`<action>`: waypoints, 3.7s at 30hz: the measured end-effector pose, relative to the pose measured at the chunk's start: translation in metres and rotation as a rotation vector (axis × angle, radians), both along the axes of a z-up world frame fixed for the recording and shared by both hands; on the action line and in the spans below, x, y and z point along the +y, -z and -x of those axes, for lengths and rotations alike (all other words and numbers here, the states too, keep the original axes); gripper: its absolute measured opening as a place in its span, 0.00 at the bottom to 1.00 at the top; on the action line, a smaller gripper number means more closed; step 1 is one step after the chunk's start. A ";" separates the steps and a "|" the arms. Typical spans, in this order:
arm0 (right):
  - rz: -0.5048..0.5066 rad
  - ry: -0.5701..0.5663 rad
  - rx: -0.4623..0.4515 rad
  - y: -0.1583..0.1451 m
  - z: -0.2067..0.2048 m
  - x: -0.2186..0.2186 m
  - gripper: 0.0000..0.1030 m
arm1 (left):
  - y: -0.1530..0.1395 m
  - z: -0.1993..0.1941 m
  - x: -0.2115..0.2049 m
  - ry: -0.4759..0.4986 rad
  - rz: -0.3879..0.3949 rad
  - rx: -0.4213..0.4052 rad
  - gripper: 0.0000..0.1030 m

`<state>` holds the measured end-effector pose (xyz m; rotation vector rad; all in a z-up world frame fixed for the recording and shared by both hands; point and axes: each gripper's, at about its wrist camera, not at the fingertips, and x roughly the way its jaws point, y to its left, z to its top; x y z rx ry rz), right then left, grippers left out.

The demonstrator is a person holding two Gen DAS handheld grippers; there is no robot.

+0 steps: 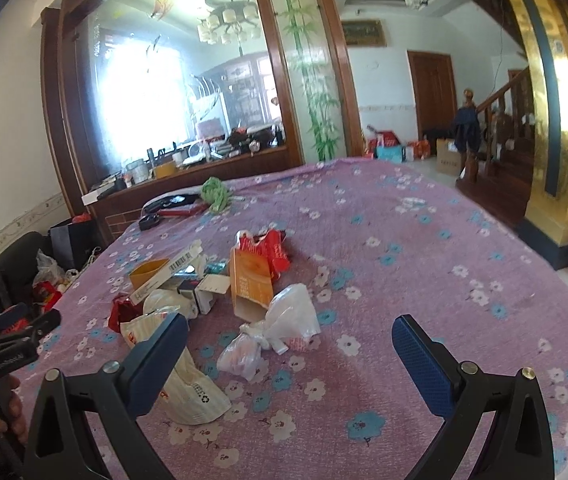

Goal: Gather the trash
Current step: 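Grasp the pink-and-red cloth scrap with the left gripper while the right gripper grasps the white plastic bag, then carry the cloth scrap and plastic bag over the red wastebasket with both grippers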

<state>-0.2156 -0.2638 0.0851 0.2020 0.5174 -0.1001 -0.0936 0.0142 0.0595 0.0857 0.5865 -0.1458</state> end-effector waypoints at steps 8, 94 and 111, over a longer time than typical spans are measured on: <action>-0.102 -0.091 0.122 0.022 -0.028 0.009 0.64 | 0.020 -0.050 -0.014 0.096 -0.036 0.176 1.00; -0.101 -0.634 0.084 -0.014 -0.056 0.241 0.28 | -0.030 0.059 0.188 -0.188 0.176 0.098 0.31; -0.038 -0.788 0.072 -0.020 -0.072 0.341 0.28 | -0.027 0.057 0.278 -0.289 0.188 0.104 0.31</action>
